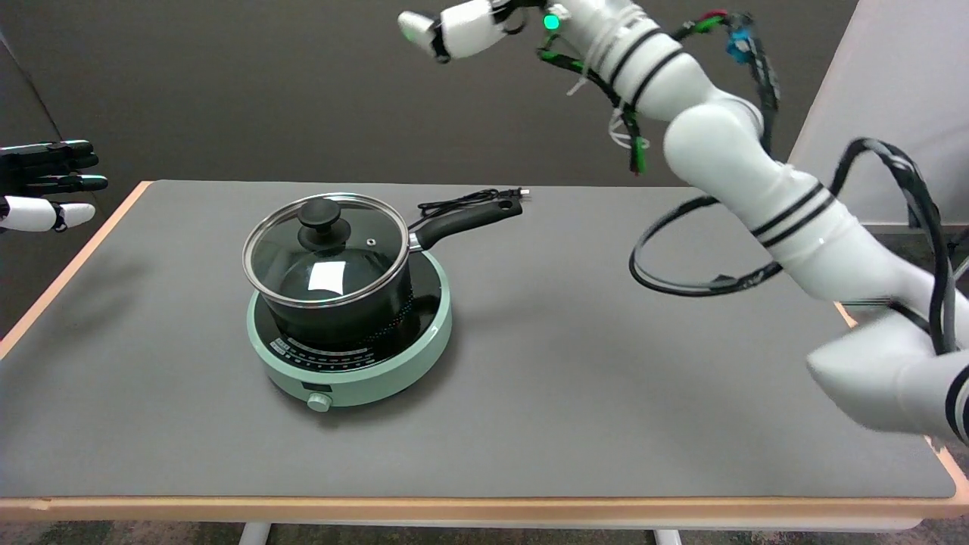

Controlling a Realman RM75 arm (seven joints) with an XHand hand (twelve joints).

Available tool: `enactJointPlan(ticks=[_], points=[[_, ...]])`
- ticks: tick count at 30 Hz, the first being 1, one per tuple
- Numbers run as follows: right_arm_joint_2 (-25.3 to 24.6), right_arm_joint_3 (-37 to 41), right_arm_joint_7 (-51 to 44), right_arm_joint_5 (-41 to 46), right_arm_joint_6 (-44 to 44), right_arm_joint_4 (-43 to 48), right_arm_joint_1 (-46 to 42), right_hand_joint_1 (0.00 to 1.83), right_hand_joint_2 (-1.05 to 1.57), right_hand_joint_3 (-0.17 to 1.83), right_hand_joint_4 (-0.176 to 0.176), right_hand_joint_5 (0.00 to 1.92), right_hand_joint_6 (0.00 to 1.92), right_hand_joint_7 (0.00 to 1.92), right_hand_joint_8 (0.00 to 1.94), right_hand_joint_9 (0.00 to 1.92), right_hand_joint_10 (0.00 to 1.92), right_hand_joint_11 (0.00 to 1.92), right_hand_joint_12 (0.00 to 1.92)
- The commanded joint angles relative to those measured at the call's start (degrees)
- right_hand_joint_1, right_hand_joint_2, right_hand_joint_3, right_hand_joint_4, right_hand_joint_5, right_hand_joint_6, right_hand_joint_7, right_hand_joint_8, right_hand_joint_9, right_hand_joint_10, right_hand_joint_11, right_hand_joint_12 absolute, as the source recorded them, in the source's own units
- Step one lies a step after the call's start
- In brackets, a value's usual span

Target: Pick up the pot lid.

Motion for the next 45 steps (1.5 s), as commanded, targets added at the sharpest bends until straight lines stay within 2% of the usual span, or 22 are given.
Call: enactJointPlan(ticks=[1,4,9,15,23,36,41,45], points=[[-1.9,-19.4,-0.5,-0.8,-6.9,-4.3,14.7,0.62,0.56,0.88,0.163,0.48,0.21,0.65,0.22,0.72,0.49,0.61,1.21],[-3.2,-19.2,-0.6,-1.0,-7.3,-4.5,13.8,0.67,0.55,0.92,0.176,0.5,0.22,0.66,0.21,0.71,0.51,0.6,1.21],[-6.2,-19.7,-0.6,-1.2,-10.0,-7.4,13.5,0.7,0.55,0.93,0.176,0.5,0.22,0.66,0.22,0.72,0.51,0.6,1.2],[-5.6,-23.1,-0.6,3.7,-10.7,-6.7,14.5,0.7,0.55,0.94,0.176,0.48,0.21,0.65,0.21,0.71,0.5,0.6,1.18],[-4.6,-26.6,-0.6,6.6,-15.4,-0.3,15.4,0.69,0.55,0.94,0.176,0.48,0.21,0.66,0.22,0.72,0.51,0.6,1.18],[-6.7,-29.2,-3.4,6.7,-15.5,2.3,15.3,0.72,0.59,0.89,0.176,0.56,0.28,0.68,0.24,0.75,0.5,0.6,1.16],[-8.8,-29.3,-3.8,6.2,-16.0,0.0,14.9,0.72,0.59,0.89,0.176,0.55,0.27,0.68,0.24,0.75,0.5,0.61,1.16],[-10.9,-29.3,-7.0,6.2,-15.1,-5.1,14.5,0.72,0.58,0.89,0.176,0.53,0.25,0.68,0.24,0.75,0.51,0.6,1.16]])
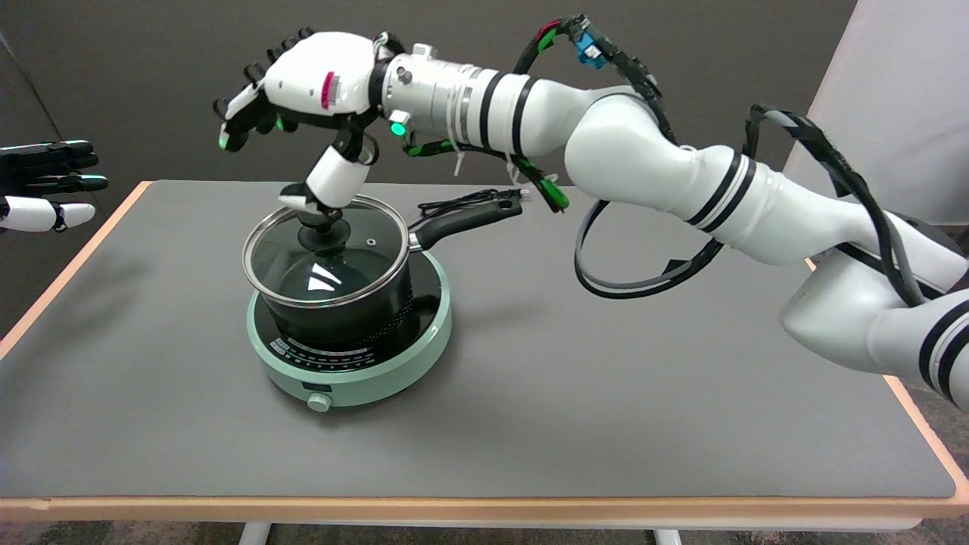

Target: Pick up the pot lid.

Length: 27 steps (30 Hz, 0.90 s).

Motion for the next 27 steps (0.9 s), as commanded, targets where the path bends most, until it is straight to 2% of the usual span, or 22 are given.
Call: enactJointPlan(ticks=[1,12,27], points=[[-5.9,-2.6,-5.7,0.7,-0.3,-7.2,-0.3,0.73,0.58,0.89,0.176,0.53,0.25,0.68,0.24,0.75,0.5,0.6,1.16],[-8.0,-2.6,-7.9,0.6,0.9,-14.9,-0.3,0.78,0.6,0.89,0.176,0.55,0.28,0.69,0.25,0.75,0.51,0.6,1.14],[-4.0,-2.4,-7.9,0.6,-0.3,-9.6,-1.3,0.85,0.62,0.89,0.176,0.59,0.32,0.72,0.26,0.77,0.55,0.6,1.13]])
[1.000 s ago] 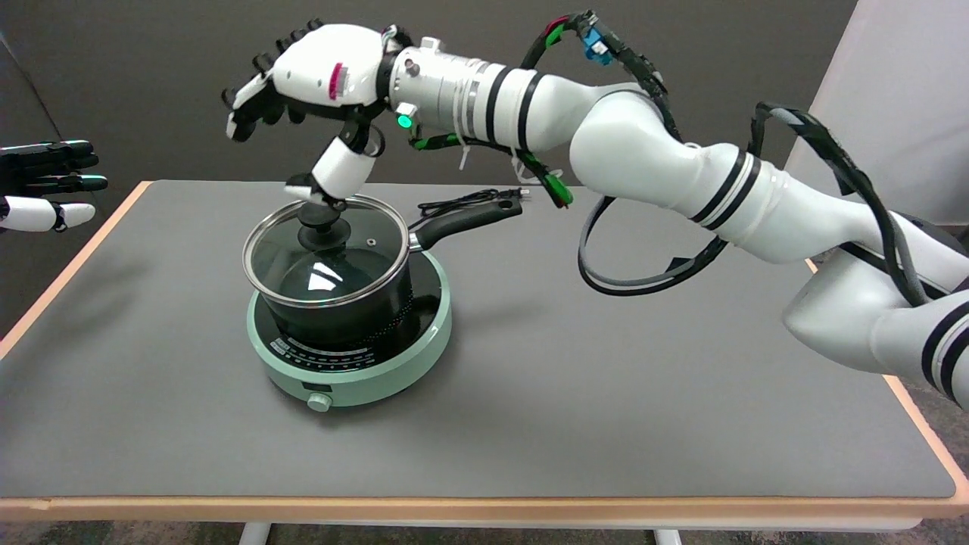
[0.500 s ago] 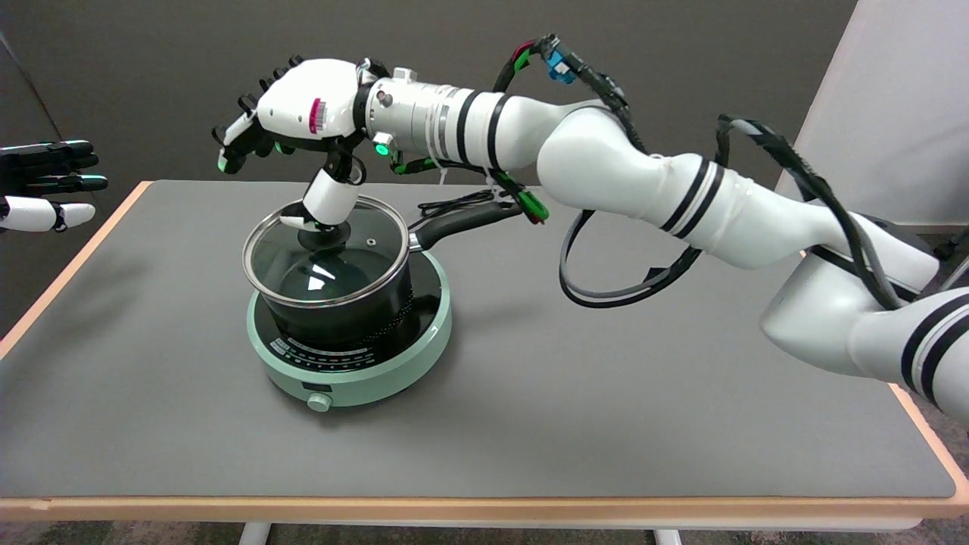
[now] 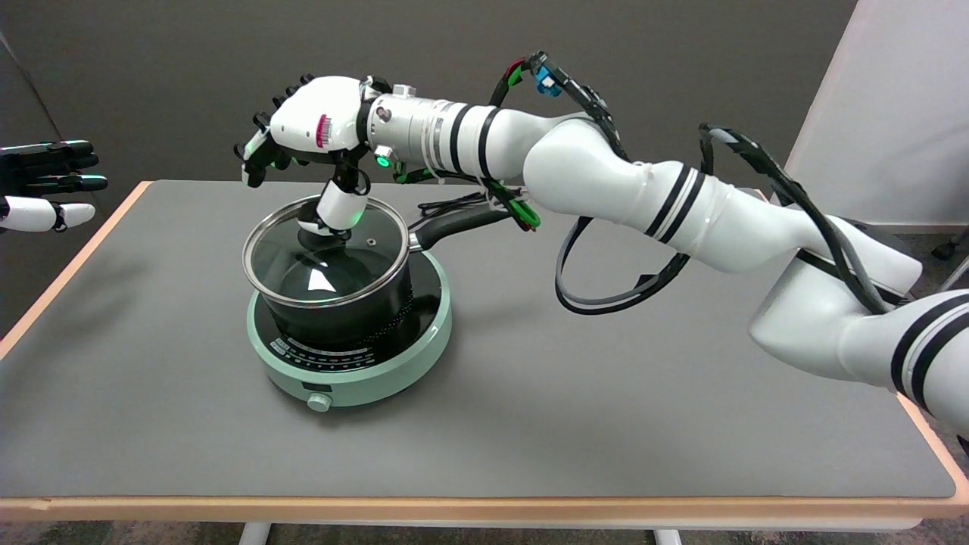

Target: Pick up the pot lid.

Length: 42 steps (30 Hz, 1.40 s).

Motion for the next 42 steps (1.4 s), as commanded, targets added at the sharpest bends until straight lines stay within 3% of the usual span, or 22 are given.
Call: enactJointPlan(ticks=[1,25,42], points=[[2.1,-0.2,-1.3,0.0,-0.4,1.5,-1.0,0.85,0.61,0.89,0.176,0.58,0.32,0.72,0.27,0.77,0.55,0.6,1.13],[1.8,-0.2,-1.4,0.0,0.3,0.7,-2.9,0.81,0.57,0.94,0.176,0.51,0.24,0.69,0.24,0.76,0.57,0.6,1.16],[1.3,-0.3,-1.4,0.6,-0.3,-1.0,-2.4,0.87,0.6,0.92,0.176,0.61,0.4,0.72,0.25,0.77,0.58,0.59,1.14]])
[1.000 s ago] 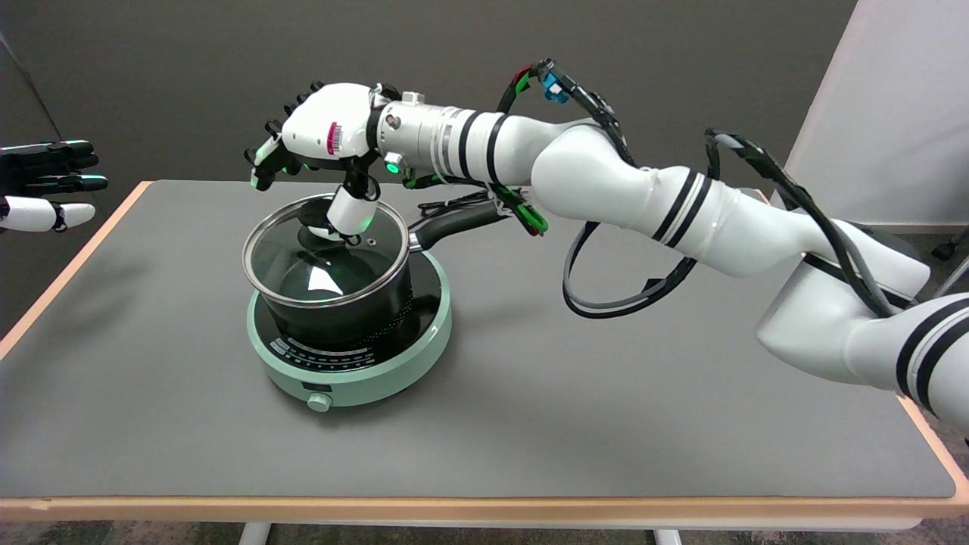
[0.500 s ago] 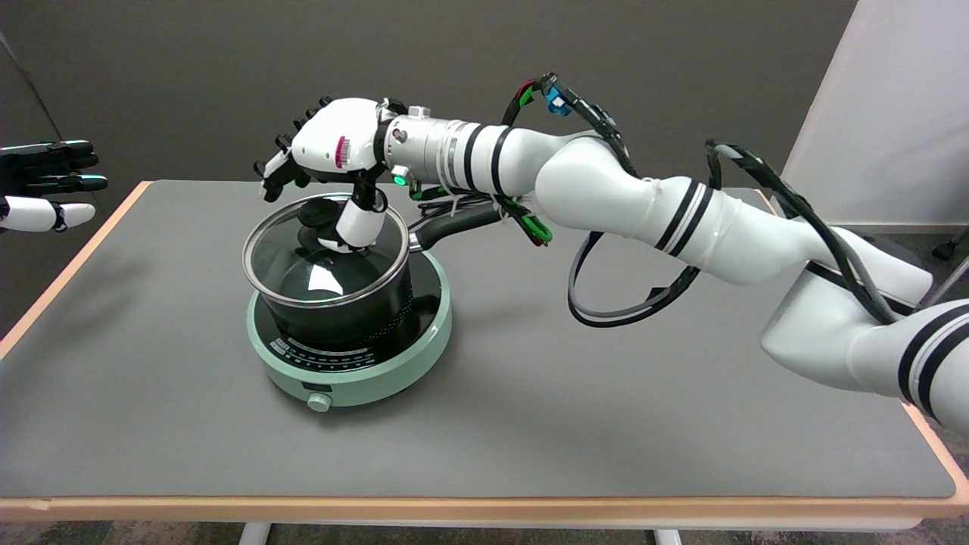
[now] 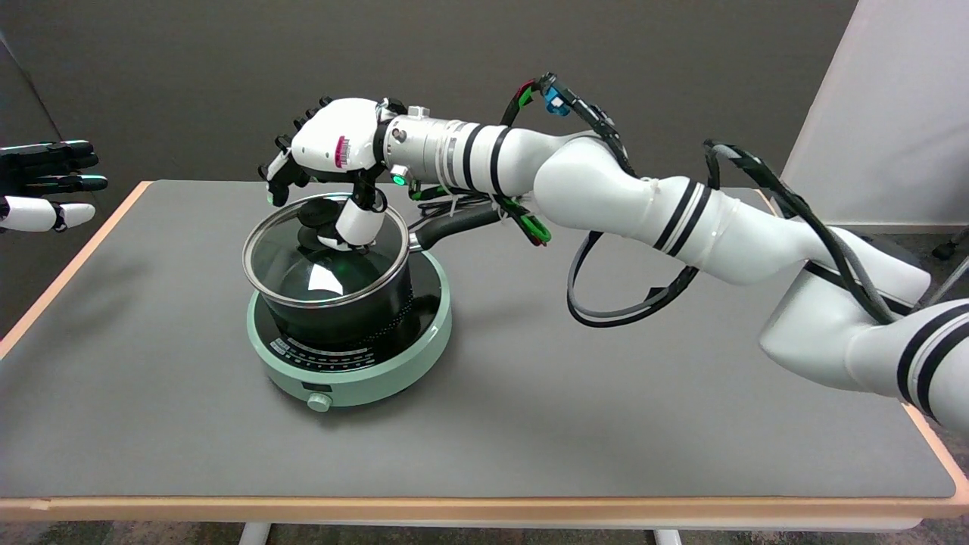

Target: Pick up the pot lid.

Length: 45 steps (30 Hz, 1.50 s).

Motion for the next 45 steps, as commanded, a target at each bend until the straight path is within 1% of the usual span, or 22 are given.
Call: enactJointPlan(ticks=[1,8,23,28,37,39,45], points=[[-0.5,-0.1,-0.1,0.3,-0.3,-1.7,-0.2,0.87,0.6,0.92,0.176,0.61,0.4,0.72,0.25,0.77,0.58,0.59,1.14],[-1.5,-0.1,-0.1,0.3,0.6,-3.9,-0.7,0.88,0.6,0.91,0.176,0.61,0.41,0.73,0.26,0.77,0.59,0.6,1.14],[-2.5,0.0,-0.1,0.1,1.1,-4.5,-1.5,0.89,0.61,0.9,0.176,0.62,0.44,0.76,0.28,0.78,0.6,0.6,1.14],[-2.7,0.0,-0.1,0.2,1.7,-4.6,-1.1,0.9,0.66,0.84,0.176,0.66,0.54,0.81,0.35,0.81,0.64,0.61,1.12],[-2.9,0.0,-0.1,0.2,1.4,-4.2,-0.4,0.92,0.69,0.83,0.176,0.68,0.69,0.85,0.43,0.82,0.65,0.63,1.13],[-2.9,0.0,-0.1,0.2,1.3,-4.0,-0.4,0.87,0.68,0.92,0.176,0.68,0.74,0.84,0.49,0.81,0.68,0.62,1.15],[-3.0,0.0,-0.1,0.2,1.1,-3.5,0.0,0.9,0.7,0.92,0.176,0.68,0.82,0.85,0.54,0.82,0.7,0.63,1.16]])
